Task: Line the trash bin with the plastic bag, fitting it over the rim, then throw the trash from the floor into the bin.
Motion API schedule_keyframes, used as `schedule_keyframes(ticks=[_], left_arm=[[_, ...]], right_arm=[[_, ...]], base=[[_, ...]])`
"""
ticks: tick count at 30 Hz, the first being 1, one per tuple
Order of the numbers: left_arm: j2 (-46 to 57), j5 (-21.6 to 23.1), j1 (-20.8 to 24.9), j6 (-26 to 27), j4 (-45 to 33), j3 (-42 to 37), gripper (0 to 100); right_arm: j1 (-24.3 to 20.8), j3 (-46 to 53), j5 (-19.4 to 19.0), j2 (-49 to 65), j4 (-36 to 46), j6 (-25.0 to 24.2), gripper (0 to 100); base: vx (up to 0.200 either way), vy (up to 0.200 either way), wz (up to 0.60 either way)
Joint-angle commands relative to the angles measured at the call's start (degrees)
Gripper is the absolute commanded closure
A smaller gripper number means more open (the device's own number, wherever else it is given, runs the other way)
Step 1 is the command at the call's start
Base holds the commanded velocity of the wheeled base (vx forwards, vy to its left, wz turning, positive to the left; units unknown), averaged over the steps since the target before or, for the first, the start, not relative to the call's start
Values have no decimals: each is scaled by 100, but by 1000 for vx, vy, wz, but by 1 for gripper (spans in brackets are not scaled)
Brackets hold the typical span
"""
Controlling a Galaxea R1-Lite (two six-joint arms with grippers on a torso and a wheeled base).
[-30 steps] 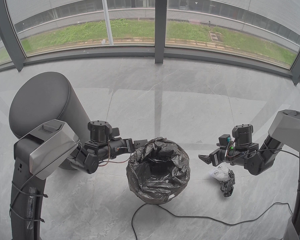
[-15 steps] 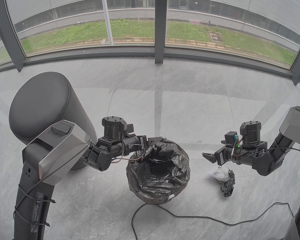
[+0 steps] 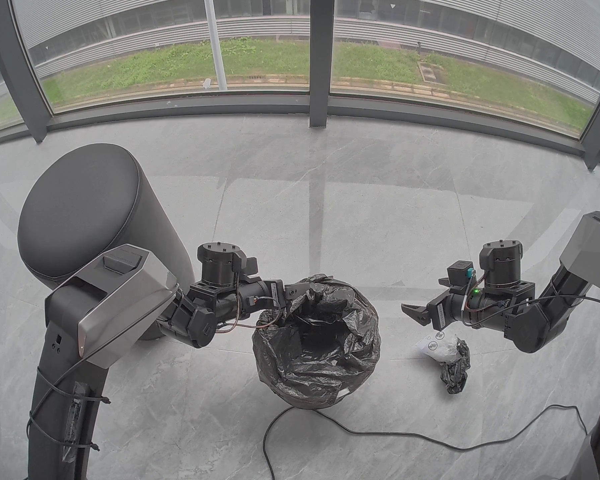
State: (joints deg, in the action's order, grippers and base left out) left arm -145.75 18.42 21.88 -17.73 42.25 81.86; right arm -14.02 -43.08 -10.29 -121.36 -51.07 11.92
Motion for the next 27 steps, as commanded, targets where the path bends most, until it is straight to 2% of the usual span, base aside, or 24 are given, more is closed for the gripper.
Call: schedule_keyframes(ticks=[1,8,20,27], left_arm=[[-68,-5,-79,-3,2,41,0],[-182,-31,-167,-3,11,76,0],[-498,-67,-184,-12,-24,577,0],[-612,-102,-378,-20,29,603,0]], right_arm=[[-4,2,-8,7,0,3,0],[-4,19,-8,-2,0,3,0],[-136,45,-8,7,0,-6,0],[-189,54,-8,7,0,-6,0]], base=[[0,0,0],[0,0,0],[0,0,0],[0,0,0]])
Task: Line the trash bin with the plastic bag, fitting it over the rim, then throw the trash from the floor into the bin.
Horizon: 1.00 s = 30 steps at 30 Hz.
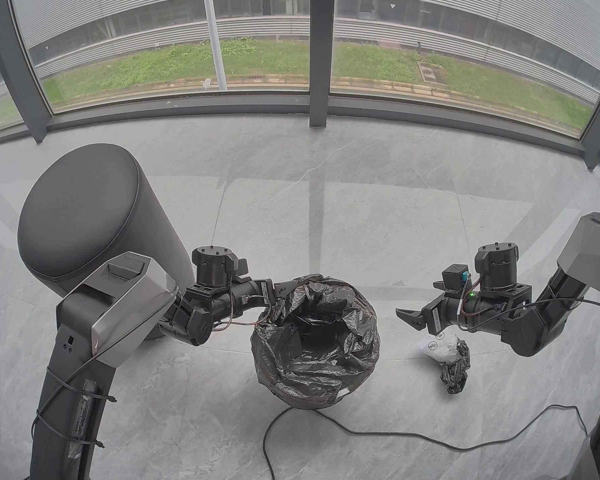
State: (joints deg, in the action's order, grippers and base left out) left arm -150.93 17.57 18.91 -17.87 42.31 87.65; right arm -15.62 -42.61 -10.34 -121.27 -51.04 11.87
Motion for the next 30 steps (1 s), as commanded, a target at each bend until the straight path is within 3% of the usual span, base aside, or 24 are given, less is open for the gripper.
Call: schedule_keyframes(ticks=[1,23,30], left_arm=[[-94,-34,-98,-15,23,50,0],[-463,-69,-212,-6,110,-73,0],[-209,19,-388,-59,708,-161,0]], right_arm=[[-47,7,-3,-2,-2,-1,0],[-117,121,-3,42,-20,-1,0],[-117,130,-3,16,-11,-1,0]], base=[[0,0,0],[0,0,0],[0,0,0]])
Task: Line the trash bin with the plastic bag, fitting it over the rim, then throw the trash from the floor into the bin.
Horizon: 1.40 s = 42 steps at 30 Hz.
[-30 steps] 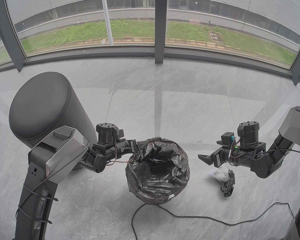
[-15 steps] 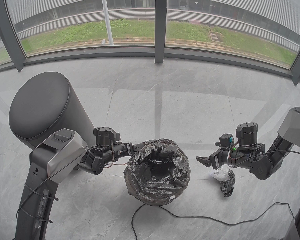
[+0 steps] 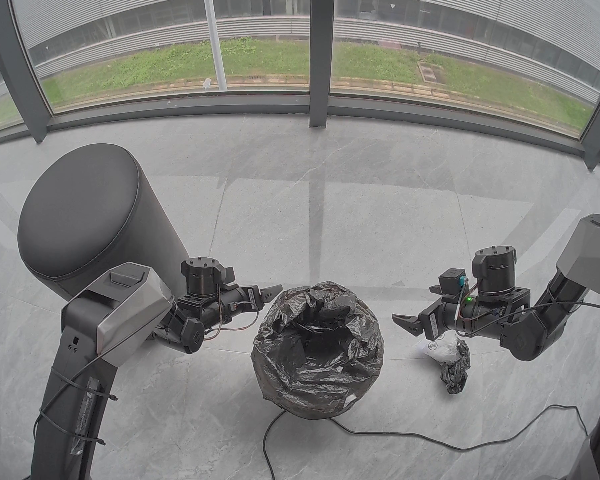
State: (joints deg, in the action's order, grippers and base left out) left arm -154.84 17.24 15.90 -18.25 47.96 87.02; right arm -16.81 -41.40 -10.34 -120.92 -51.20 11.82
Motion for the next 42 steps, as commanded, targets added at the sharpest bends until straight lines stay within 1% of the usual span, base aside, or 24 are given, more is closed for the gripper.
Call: schedule_keyframes(ticks=[1,5,6,7,8,10,12,14,15,16,17,18,19,20,22,24,29,30,33,34,35,39,41,42], left_arm=[[253,69,-87,-38,205,-167,0],[587,219,-87,-82,337,-686,0],[692,350,-78,-82,407,-923,0],[692,350,-78,-82,407,-923,0],[868,474,-43,-109,592,-1310,0],[1009,482,19,-205,803,-1662,0],[1202,438,133,-451,1049,-2048,0],[1484,386,265,-961,1418,-2461,0],[1519,359,282,-1058,1480,-2514,0],[1668,219,370,-1445,1761,-2681,0],[1826,-89,520,-2025,2156,-2813,0],[1905,-317,608,-2394,2385,-2857,0],[1914,-361,616,-2464,2420,-2866,0],[2116,-792,810,-3238,2736,-2927,0],[2406,-1038,994,-3897,2763,-3068,0],[2652,-1047,1100,-4196,2763,-3323,0],[2749,-1082,1328,-4240,2842,-3736,0],[2749,-1082,1337,-4240,2842,-3753,0],[2714,-1170,1425,-4222,2947,-3797,0],[2714,-1170,1425,-4222,2947,-3797,0],[2679,-1284,1460,-4213,3018,-3771,0],[2670,-1390,1487,-4213,3053,-3780,0],[2670,-1425,1487,-4204,3062,-3780,0],[2679,-1425,1478,-4204,3062,-3771,0]], right_arm=[[11,9,5,-46,5,4,0],[125,9,5,-151,5,4,0],[205,9,5,-195,5,13,0],[205,9,5,-195,5,13,0],[336,9,5,-222,14,30,0],[521,0,-3,-274,31,127,0],[793,-26,-3,-336,75,312,0],[1127,-61,-3,-485,110,531,0],[1171,-61,-3,-512,110,558,0],[1365,-96,-3,-617,119,681,0],[1558,-193,-3,-767,154,813,0],[1655,-281,-3,-846,207,892,0],[1672,-299,-3,-854,216,901,0],[1839,-518,-12,-995,365,1050,0],[1945,-729,-3,-1083,576,1191,0],[1980,-967,-3,-1171,831,1366,0],[1980,-1450,-3,-1311,1464,1525,0],[1980,-1476,-3,-1320,1517,1525,0],[1971,-1863,49,-1478,2044,1612,0],[1971,-1863,49,-1478,2044,1612,0],[1989,-2267,76,-1654,2334,1700,0],[2156,-3313,208,-2164,2659,1990,0],[2261,-4139,225,-2586,2888,2324,0],[2279,-4342,225,-2700,2993,2412,0]], base=[[0,0,0],[0,0,0],[0,0,0],[0,0,0],[0,0,0],[0,0,0],[0,0,0],[0,0,0],[0,0,0],[0,0,0],[0,0,0],[0,0,0],[-200,200,0],[-200,200,0],[-200,100,0],[-200,0,0],[-200,0,0],[-200,0,0],[-200,0,0],[0,0,0],[0,0,0],[0,0,0],[0,0,0],[0,0,0]])
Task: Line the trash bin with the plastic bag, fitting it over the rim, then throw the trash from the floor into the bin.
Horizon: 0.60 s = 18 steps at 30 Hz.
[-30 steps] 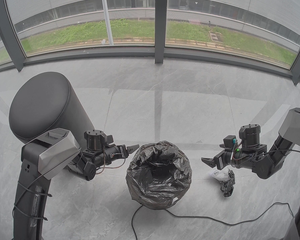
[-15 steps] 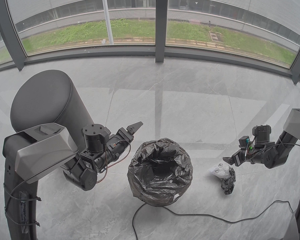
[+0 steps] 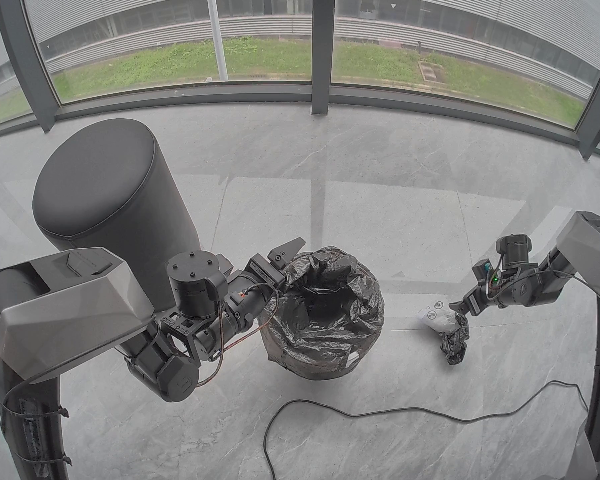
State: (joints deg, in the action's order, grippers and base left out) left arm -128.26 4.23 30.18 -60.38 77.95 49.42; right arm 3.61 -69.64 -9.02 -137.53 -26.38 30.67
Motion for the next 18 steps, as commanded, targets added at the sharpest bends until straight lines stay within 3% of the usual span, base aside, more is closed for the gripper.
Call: schedule_keyframes(ticks=[1,7,18], left_arm=[[20,-124,49,35,63,-3,0],[29,-124,14,466,72,-29,0],[2,-335,31,659,72,-55,0]], right_arm=[[254,-1737,94,-1170,678,651,0],[246,-2493,94,-1865,1021,1090,0],[210,-3855,234,-2752,1161,1055,0]], base=[[0,0,0],[0,0,0],[0,0,0]])
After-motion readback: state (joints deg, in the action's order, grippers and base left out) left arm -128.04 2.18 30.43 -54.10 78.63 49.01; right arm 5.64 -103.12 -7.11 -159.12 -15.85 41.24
